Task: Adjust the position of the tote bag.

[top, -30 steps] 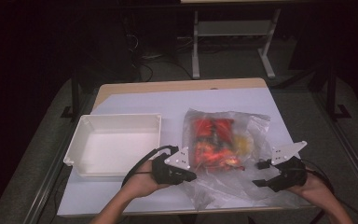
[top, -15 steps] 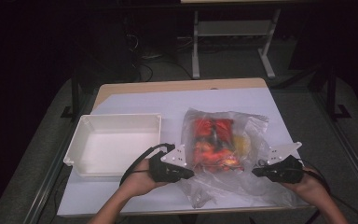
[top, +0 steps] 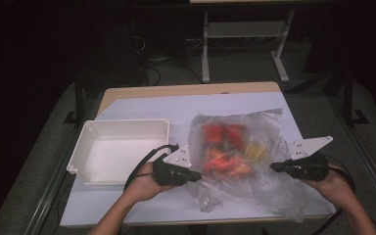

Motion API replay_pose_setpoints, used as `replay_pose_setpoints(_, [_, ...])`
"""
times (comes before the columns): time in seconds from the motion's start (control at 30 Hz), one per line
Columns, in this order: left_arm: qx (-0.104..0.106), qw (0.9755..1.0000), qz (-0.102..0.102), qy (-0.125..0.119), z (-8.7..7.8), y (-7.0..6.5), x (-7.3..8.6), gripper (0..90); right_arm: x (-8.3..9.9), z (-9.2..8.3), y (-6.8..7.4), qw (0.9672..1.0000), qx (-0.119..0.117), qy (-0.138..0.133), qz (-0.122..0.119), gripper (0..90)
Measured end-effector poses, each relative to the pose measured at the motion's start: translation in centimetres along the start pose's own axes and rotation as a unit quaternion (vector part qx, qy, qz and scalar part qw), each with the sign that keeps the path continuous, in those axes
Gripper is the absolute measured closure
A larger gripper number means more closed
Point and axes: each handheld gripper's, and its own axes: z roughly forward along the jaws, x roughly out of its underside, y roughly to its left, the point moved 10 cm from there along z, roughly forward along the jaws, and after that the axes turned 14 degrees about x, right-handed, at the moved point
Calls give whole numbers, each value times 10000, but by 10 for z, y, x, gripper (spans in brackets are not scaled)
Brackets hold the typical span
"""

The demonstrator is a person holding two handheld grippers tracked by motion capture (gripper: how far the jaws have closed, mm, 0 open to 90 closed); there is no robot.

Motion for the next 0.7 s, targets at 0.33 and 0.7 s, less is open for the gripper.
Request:
replay_pose_setpoints(0.33, [-21,9997,-184,-176,-10,17,-6,889,-28,5,-28,9999,63,-93,48,900])
replay_pose_setpoints(0.7, [4,9996,-180,-236,-19,44,-19,891,-41,28,-57,9993,-32,-140,343,900])
